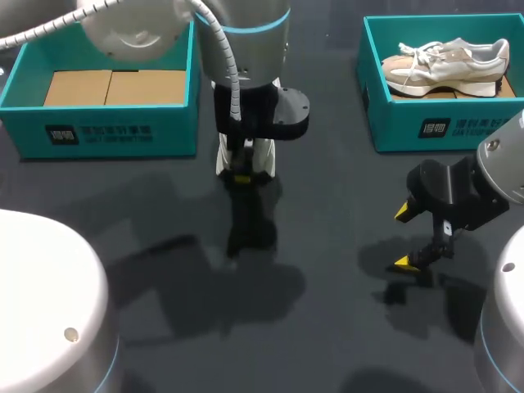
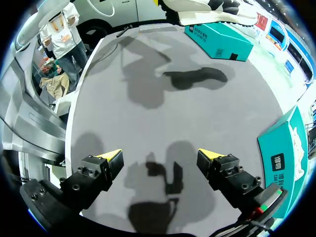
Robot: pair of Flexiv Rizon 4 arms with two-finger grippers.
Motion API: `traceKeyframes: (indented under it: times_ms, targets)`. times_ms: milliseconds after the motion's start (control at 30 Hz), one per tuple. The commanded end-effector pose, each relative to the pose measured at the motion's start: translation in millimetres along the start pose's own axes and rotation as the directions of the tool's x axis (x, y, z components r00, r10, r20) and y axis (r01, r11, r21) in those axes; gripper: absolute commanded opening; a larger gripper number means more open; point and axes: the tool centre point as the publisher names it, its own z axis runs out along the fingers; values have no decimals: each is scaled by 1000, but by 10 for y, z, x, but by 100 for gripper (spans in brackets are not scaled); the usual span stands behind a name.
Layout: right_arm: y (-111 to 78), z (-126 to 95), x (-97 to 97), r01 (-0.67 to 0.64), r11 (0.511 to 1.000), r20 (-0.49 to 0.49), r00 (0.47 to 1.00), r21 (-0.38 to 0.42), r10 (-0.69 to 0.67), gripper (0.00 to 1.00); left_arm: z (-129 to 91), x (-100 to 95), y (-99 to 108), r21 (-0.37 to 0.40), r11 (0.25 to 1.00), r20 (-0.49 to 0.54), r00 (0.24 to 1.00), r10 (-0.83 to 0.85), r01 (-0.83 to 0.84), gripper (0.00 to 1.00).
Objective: Take the shoe out of the shoebox, open the shoe tongue, remove and reinsert the insole, then place the shoe into the shoebox
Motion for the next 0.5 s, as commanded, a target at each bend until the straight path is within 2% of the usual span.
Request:
traceKeyframes:
  times_ms: [33,267,367,500]
  targets:
    - [-3,6,16,0,1000,3,1000,2,0,100,-81,-59,133,8,1000,48,999,14,-14,0]
    - [-3,6,16,0,1000,3,1000,2,0,100,-439,-548,835,91,996,-1,1000,11,-10,0]
    - [-3,6,16,0,1000,3,1000,2,0,100,-515,-727,1168,122,993,-34,999,14,-10,0]
    - [-3,6,16,0,1000,3,1000,2,0,100,-529,-963,1575,121,992,-39,999,-23,27,0]
